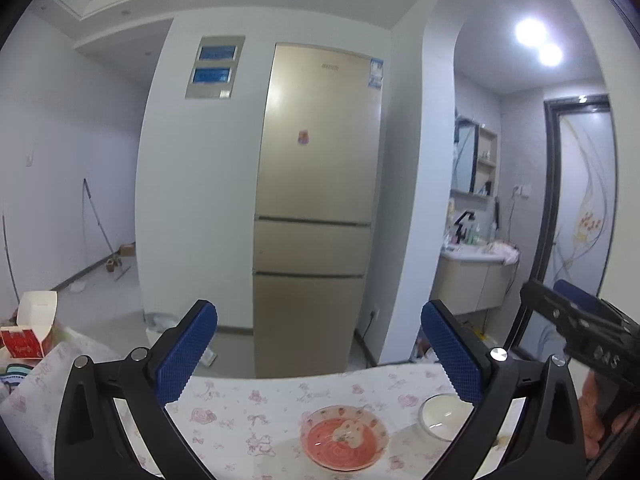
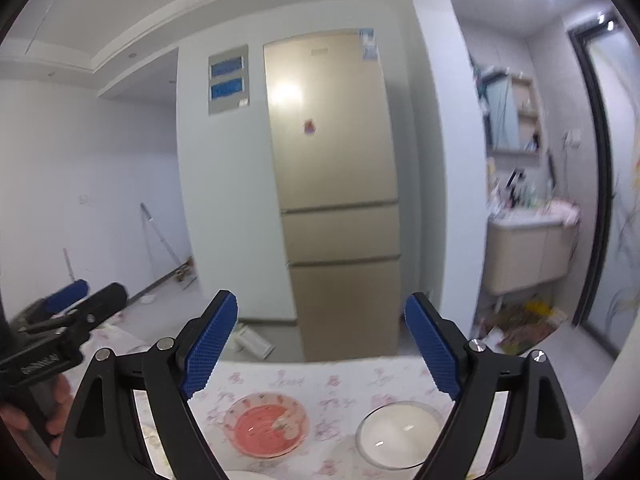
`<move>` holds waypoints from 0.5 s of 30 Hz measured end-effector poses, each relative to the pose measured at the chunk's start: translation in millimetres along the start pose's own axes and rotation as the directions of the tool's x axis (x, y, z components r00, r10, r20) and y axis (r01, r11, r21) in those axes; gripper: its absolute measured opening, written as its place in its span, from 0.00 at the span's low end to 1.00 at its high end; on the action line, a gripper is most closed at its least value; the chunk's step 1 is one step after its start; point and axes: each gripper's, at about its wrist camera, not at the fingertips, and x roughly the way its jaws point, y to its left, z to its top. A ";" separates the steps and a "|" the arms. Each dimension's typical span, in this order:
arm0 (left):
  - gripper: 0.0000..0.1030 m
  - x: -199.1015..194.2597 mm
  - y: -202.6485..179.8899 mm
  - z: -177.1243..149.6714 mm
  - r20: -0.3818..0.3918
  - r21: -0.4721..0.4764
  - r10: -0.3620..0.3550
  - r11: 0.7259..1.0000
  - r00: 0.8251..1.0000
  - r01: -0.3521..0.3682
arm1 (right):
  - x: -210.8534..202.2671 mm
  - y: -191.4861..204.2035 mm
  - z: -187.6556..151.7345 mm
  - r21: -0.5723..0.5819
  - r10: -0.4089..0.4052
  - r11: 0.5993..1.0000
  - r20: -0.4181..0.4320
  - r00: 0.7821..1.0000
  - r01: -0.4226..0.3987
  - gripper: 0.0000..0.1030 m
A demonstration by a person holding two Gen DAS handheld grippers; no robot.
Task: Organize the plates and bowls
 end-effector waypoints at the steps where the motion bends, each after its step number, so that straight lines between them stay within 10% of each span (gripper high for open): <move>1: 1.00 -8.5 -3.9 3.9 0.014 -0.005 -0.013 1.000 1.000 0.013 | -7.3 -2.4 6.7 0.006 -0.009 1.000 0.019 1.000 0.009 0.88; 15: 1.00 -91.9 -98.4 60.0 0.188 0.015 -0.200 0.980 0.962 0.200 | -96.5 -53.8 69.0 0.083 -0.224 0.974 0.198 0.954 0.212 0.88</move>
